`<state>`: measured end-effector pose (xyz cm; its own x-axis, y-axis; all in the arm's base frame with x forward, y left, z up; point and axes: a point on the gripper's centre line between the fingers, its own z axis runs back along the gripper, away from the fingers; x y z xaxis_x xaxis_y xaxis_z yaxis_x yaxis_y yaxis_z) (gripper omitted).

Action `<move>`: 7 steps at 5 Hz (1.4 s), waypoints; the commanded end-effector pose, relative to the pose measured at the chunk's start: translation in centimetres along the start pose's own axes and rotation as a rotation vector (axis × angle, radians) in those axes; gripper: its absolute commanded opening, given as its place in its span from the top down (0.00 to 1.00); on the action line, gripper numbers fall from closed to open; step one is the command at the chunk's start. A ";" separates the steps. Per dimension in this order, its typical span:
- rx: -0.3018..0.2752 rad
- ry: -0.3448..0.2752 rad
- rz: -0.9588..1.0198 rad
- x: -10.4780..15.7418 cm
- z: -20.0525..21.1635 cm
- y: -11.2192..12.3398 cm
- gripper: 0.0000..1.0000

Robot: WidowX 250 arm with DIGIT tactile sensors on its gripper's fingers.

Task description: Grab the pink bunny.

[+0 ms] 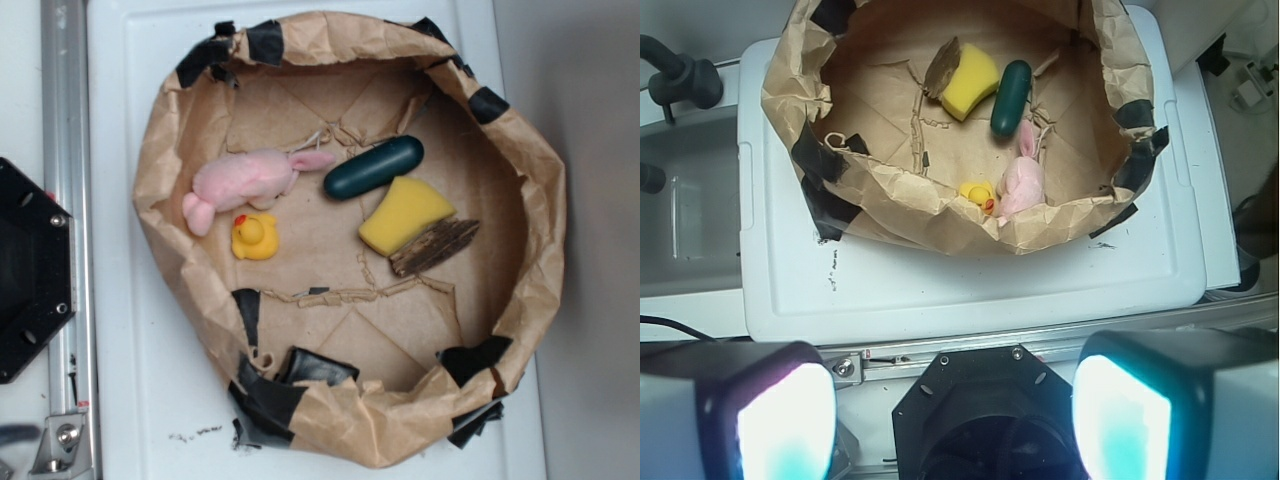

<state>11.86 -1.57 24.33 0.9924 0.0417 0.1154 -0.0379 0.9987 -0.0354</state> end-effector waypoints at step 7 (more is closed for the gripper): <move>0.078 0.041 -0.353 8.3 -15.8 4.3 0.00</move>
<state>21.21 2.81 8.87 0.9610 -0.2724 0.0487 0.2693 0.9611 0.0612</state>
